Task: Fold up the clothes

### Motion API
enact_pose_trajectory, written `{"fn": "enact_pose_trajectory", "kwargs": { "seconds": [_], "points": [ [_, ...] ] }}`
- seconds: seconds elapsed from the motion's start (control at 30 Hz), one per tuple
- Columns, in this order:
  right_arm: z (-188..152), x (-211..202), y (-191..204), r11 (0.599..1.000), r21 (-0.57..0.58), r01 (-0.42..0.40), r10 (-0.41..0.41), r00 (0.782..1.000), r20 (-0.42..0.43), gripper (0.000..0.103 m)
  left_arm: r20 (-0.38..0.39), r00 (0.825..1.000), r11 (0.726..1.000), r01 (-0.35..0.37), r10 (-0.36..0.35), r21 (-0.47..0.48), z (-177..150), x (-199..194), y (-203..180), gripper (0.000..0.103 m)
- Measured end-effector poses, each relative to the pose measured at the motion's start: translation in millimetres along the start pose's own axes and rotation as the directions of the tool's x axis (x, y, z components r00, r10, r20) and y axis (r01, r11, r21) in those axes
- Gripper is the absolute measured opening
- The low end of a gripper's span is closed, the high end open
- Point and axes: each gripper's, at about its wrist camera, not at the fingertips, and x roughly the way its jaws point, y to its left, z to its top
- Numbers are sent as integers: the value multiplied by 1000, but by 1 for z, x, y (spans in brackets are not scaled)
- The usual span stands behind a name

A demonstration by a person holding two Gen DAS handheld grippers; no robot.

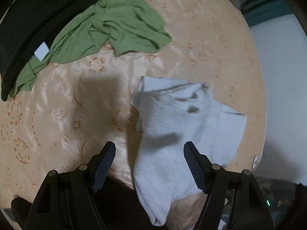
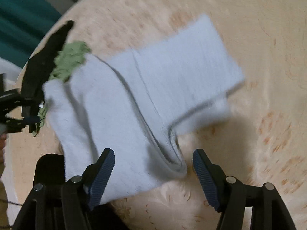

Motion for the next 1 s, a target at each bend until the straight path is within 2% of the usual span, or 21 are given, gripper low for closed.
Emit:
{"fn": "enact_pose_trajectory", "kwargs": {
  "seconds": [0.1,0.2,0.37,0.47,0.6,0.67,0.77,0.83,0.87,0.9,0.97,1.0],
  "points": [
    [-1,17,-28,987,146,-71,79,996,-46,70,11,1000,999,13,-13,43,-12,-3,-11,75],
    [6,23,-57,937,313,-153,160,987,3,70,4,999,997,35,-35,72,-19,4,-22,76],
    [22,24,-95,840,511,-184,162,983,88,70,-51,999,992,3,4,128,-21,74,-40,76],
    [30,35,-111,789,581,-198,172,980,101,70,-106,993,991,-29,43,128,-31,101,-46,76],
    [38,48,-120,711,641,-290,246,956,159,66,-172,982,993,-59,75,98,-39,131,-38,76],
    [45,47,-115,718,631,-295,249,955,163,66,-179,980,993,-69,84,93,-39,136,-33,76],
    [56,54,-106,746,623,-237,208,971,120,63,-186,980,996,-59,70,67,-36,139,-26,76],
    [59,62,-107,732,651,-201,177,979,103,46,-178,983,998,-43,50,41,-34,138,-23,76],
    [60,64,-106,726,663,-183,157,983,99,22,-171,984,999,-37,42,28,-32,137,-22,76],
    [60,66,-104,722,671,-167,139,986,96,15,-163,986,999,-31,33,15,-31,136,-21,76],
    [60,66,-100,719,680,-145,106,989,99,14,-145,989,998,-12,3,-56,-27,136,-13,76],
    [59,60,-94,735,662,-145,92,989,115,13,-136,991,996,-1,-12,-92,-24,135,-9,76]
  ]
}}
